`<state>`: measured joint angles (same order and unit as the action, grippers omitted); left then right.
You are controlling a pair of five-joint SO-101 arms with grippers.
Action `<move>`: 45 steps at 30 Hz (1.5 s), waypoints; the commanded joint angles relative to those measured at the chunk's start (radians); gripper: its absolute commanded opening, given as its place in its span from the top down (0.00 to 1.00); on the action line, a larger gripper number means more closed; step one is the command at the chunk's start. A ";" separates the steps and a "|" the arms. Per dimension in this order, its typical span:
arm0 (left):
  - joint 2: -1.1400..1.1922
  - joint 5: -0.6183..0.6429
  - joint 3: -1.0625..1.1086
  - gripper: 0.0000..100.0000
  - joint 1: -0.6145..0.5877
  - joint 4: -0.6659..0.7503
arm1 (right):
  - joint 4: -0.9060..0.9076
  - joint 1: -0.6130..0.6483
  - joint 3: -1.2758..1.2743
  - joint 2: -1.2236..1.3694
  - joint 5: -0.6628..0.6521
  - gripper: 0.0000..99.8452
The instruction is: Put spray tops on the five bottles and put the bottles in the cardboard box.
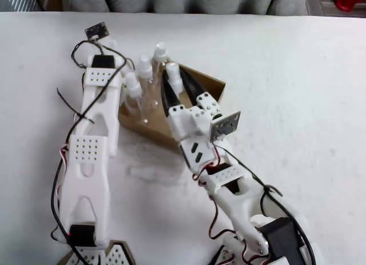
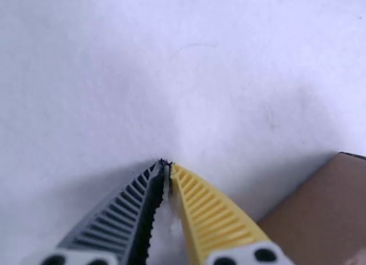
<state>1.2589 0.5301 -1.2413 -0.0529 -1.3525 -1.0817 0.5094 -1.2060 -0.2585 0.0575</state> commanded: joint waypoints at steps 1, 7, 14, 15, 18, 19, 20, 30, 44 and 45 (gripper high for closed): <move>0.002 -0.005 -0.025 0.98 -0.001 0.034 | -0.004 -0.008 0.006 -0.047 -0.008 0.98; 0.002 -0.005 -0.025 0.98 -0.001 0.035 | 0.050 -0.005 0.008 -0.047 0.000 0.92; 0.002 -0.005 -0.026 0.98 -0.001 0.035 | 0.054 0.001 0.014 -0.047 -0.003 0.94; 0.002 -0.005 -0.026 0.98 -0.001 0.035 | 0.054 0.001 0.014 -0.047 -0.003 0.94; 0.002 -0.005 -0.026 0.98 -0.001 0.035 | 0.054 0.001 0.014 -0.047 -0.005 0.94; 0.002 -0.005 -0.026 0.98 -0.001 0.035 | 0.054 0.001 0.014 -0.047 -0.005 0.94; 0.002 -0.005 -0.026 0.98 -0.001 0.035 | 0.056 0.001 0.014 -0.047 -0.005 0.94; 0.002 -0.005 -0.028 0.98 -0.001 0.035 | 0.203 0.001 0.014 -0.136 0.002 0.94; 0.002 -0.005 -0.028 0.98 -0.002 0.035 | 0.426 0.001 0.008 -0.280 0.003 0.94; 0.002 -0.005 -0.028 0.98 -0.002 0.035 | 0.426 0.001 0.008 -0.280 0.003 0.94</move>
<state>1.2589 0.5301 -1.2413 -0.0529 -1.3525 -0.6674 0.5094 -1.2091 -0.5071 0.0575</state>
